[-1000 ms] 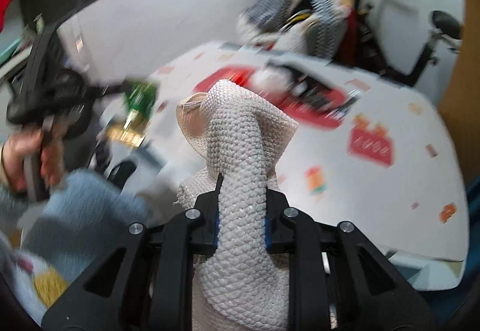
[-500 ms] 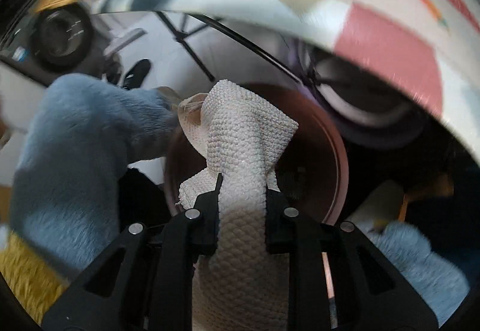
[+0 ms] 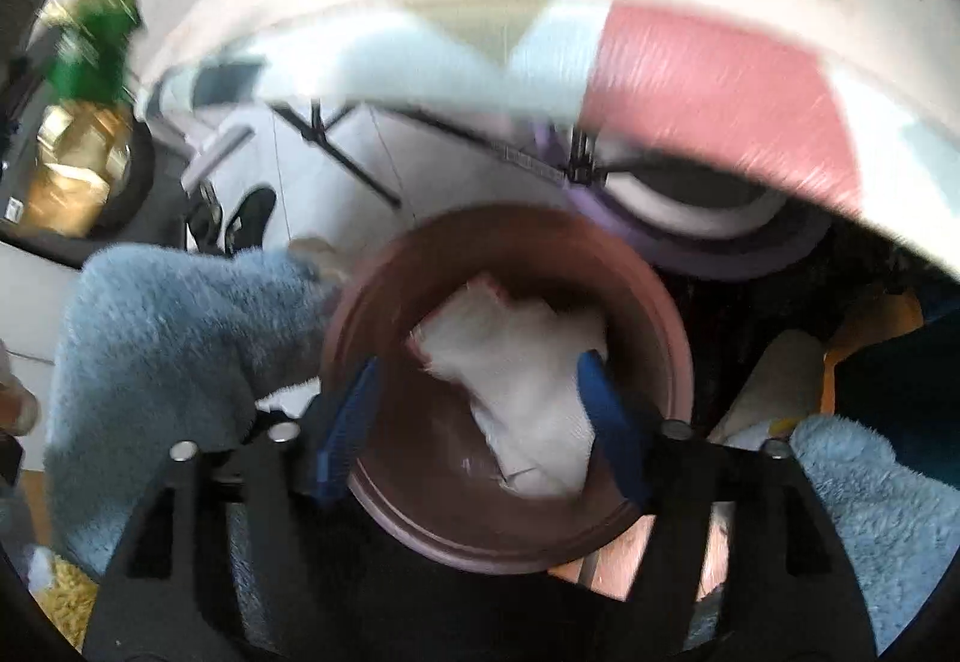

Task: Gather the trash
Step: 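Open the right tool to drop the pink towel into the bin, then lower the green-gold wrapper into the bin and open the left tool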

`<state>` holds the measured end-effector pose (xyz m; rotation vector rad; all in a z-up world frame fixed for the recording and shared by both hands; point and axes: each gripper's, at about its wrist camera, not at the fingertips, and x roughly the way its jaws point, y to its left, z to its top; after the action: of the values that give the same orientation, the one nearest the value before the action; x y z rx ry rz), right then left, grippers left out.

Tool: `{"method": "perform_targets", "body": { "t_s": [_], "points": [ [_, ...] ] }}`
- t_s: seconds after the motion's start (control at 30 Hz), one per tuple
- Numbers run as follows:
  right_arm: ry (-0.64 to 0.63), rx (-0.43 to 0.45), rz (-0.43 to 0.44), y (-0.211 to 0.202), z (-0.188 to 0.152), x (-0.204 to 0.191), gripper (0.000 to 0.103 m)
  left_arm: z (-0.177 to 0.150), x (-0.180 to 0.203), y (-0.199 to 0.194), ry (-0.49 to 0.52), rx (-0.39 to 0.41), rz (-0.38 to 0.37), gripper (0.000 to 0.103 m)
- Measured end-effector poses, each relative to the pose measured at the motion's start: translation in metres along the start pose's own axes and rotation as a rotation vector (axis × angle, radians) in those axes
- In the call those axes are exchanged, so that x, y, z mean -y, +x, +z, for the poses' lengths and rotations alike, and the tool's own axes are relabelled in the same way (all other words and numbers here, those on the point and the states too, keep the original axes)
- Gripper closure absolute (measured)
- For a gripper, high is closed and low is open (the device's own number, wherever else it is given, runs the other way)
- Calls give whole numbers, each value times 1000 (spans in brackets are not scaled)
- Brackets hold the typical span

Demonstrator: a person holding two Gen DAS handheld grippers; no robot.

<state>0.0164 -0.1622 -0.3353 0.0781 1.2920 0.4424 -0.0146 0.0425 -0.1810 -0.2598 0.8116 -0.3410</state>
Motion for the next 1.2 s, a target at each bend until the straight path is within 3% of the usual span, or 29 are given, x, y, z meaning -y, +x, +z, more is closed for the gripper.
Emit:
{"method": "perform_targets", "body": {
  "t_s": [0.1,0.23,0.57,0.8,1.2],
  "points": [
    [-5,114,-8,-25,2,1,17,-5,3,4,9,-14,-9,102],
    [-35,286,-57,-61,2,7,8,-15,9,12,42,-37,-16,102],
    [-103,585,-299,-104,-14,39,6,-58,22,53,126,-122,2,102],
    [2,599,-293,-100,-20,59,6,-81,24,81,140,-204,1,101],
    [-44,584,-305,-89,-18,45,6,-92,36,91,198,-251,-10,101]
  ]
}}
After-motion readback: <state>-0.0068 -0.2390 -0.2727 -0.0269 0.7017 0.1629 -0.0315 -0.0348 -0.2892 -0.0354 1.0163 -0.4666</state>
